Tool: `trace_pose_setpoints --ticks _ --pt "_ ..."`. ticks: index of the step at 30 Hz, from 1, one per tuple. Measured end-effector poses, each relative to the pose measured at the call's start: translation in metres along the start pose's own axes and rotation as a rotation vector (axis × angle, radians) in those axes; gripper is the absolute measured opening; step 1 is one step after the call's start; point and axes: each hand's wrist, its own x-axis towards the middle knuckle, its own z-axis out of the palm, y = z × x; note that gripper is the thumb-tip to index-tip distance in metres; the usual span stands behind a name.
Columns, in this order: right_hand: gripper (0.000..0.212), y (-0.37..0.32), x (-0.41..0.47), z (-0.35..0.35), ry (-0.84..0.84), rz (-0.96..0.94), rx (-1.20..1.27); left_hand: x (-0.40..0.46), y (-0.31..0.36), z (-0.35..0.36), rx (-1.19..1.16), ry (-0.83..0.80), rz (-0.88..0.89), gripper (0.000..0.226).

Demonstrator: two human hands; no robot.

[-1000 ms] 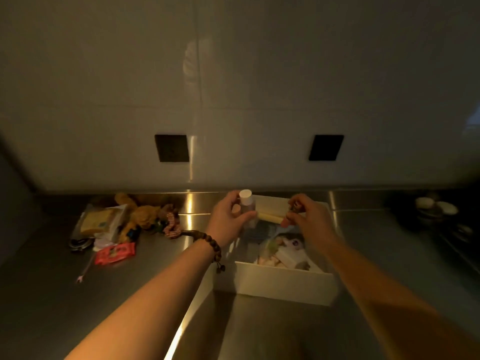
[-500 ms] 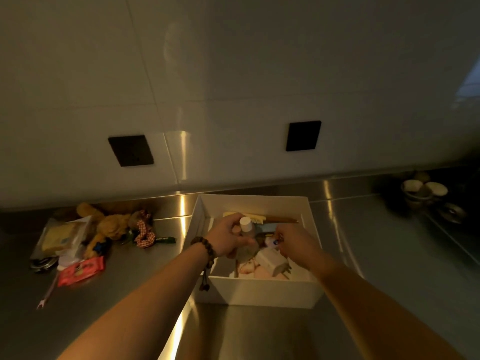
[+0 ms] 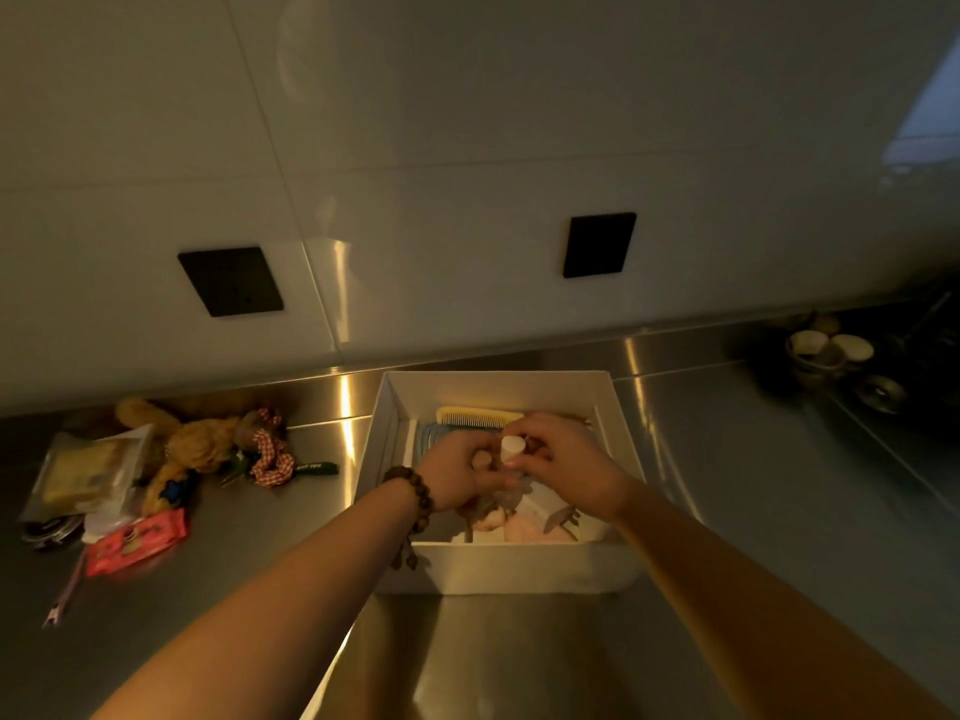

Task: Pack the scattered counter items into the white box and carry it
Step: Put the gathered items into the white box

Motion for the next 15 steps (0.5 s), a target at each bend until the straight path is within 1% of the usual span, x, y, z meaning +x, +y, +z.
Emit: trace_pose_setpoints --ticks 2,6,8,12,15 --pt "0.029 0.002 -0.005 -0.002 -0.016 0.032 0.068 -0.004 -0.002 -0.005 0.037 0.026 -0.02 0.019" --pt "0.028 0.001 -0.012 -0.002 -0.063 0.047 0.11 -0.01 -0.008 -0.014 0.121 0.066 -0.037 0.037" --pt "0.026 0.001 -0.014 0.001 -0.09 0.05 0.094 -0.012 -0.01 -0.015 0.112 0.077 -0.038 0.041" --pt "0.029 0.003 -0.014 0.01 -0.139 0.074 0.081 -0.015 -0.01 -0.016 0.064 0.064 -0.068 0.041" --pt "0.026 0.005 -0.01 0.016 -0.137 0.066 0.044 -0.016 -0.01 -0.012 0.133 0.032 -0.076 0.038"
